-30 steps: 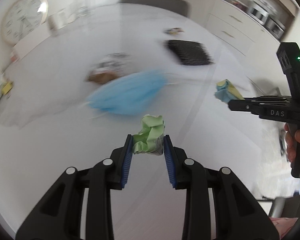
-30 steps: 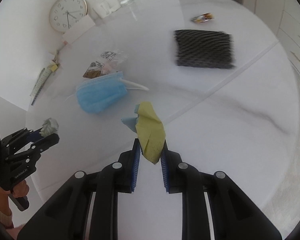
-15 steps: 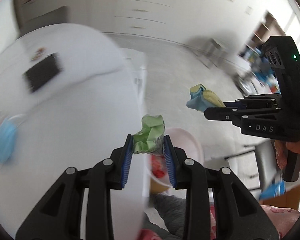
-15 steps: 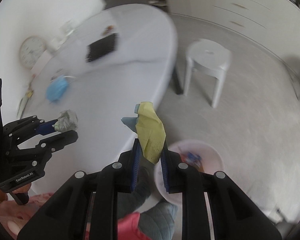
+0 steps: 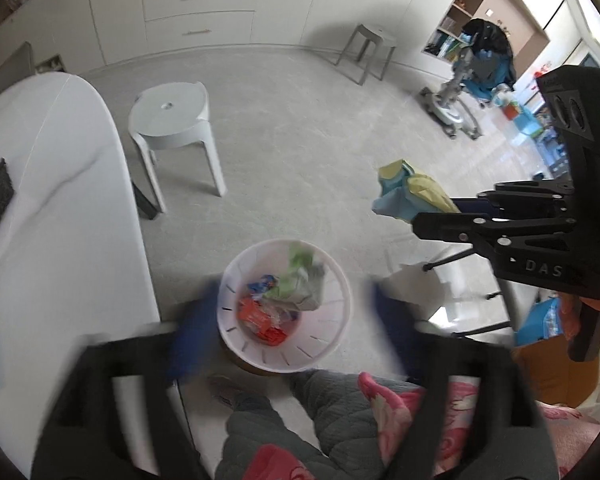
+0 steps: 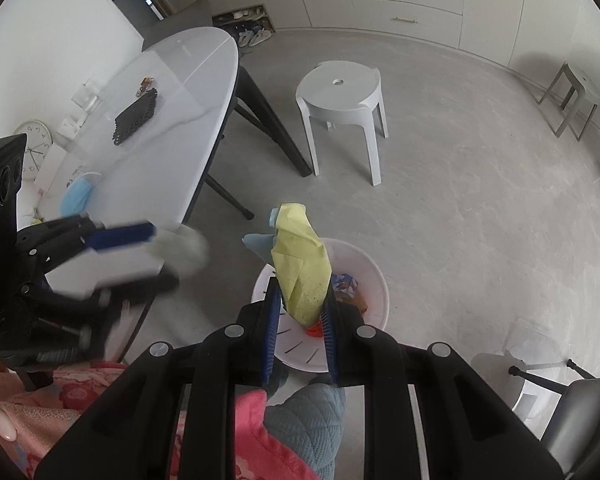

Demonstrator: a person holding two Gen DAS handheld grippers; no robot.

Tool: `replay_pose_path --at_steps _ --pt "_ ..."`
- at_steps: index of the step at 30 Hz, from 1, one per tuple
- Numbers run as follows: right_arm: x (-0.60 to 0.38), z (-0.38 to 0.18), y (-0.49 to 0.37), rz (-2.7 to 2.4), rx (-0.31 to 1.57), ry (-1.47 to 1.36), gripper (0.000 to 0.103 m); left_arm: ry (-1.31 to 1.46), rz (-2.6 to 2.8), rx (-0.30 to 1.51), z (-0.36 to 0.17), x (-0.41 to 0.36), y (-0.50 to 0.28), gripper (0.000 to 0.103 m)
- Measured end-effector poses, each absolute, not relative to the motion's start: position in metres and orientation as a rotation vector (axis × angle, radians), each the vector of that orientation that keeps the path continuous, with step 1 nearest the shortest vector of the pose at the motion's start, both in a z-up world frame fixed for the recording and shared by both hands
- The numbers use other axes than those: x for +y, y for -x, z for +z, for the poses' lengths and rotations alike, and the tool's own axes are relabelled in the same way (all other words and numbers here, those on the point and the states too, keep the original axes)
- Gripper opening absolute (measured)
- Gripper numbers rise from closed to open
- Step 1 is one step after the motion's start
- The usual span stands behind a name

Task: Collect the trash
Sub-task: 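Carry both papers to the wastebasket and open both tools to drop them, then move both open tools back over the table toward the blue mask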

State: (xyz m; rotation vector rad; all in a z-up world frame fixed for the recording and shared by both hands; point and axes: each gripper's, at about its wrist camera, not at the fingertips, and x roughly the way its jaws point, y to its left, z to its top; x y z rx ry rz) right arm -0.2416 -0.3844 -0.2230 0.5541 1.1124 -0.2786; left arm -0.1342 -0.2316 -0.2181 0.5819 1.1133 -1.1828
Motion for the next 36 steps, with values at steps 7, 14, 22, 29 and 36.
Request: replay_pose_path --at_steps 7,14,22,29,36 --pt "-0.383 -0.225 0.241 -0.254 1.127 -0.547 0.021 -0.599 -1.179 1.068 -0.213 -0.23 0.133 0.095" --pt "-0.379 -0.229 0.232 -0.23 1.145 -0.531 0.022 -0.586 -1.141 1.072 -0.211 -0.221 0.121 0.095" --pt "-0.374 -0.228 0.222 -0.305 1.152 -0.486 0.1 -0.552 -1.094 1.084 -0.208 -0.204 0.107 0.095" --pt "-0.374 -0.225 0.209 -0.317 1.149 -0.496 0.1 -0.523 -1.053 1.091 -0.206 -0.191 0.097 0.095" --pt "-0.362 -0.224 0.194 -0.291 1.158 -0.481 0.1 -0.478 -1.004 1.106 -0.204 -0.173 0.082 0.095"
